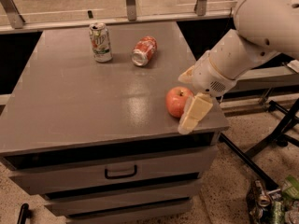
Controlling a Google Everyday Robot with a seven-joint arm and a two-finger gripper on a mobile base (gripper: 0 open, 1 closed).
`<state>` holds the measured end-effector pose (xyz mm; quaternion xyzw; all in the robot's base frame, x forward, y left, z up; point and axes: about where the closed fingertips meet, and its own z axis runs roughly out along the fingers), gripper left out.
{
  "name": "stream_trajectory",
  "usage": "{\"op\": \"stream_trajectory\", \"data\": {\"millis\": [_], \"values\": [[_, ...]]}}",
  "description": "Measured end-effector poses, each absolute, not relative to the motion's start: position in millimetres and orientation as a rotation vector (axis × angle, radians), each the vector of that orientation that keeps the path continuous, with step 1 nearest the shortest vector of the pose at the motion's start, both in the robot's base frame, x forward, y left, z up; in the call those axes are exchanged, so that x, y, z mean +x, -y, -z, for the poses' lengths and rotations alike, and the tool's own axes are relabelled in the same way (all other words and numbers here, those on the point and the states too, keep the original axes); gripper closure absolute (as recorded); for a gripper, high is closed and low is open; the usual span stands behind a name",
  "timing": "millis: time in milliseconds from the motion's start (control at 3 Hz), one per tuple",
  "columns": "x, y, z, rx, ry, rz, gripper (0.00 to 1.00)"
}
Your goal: Move apple near coke can
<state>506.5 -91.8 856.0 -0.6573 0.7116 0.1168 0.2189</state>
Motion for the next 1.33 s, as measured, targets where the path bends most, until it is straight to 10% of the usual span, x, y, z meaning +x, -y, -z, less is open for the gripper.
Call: {"op": "stream_trajectory", "data": {"millis": [1000,1333], "values": [[500.5,85.0,-871.1,-1.846,-1.939,-0.278,0.91],[528.5,81.2,-886.1,-1.875,-1.908,-0.206,1.00]]}}
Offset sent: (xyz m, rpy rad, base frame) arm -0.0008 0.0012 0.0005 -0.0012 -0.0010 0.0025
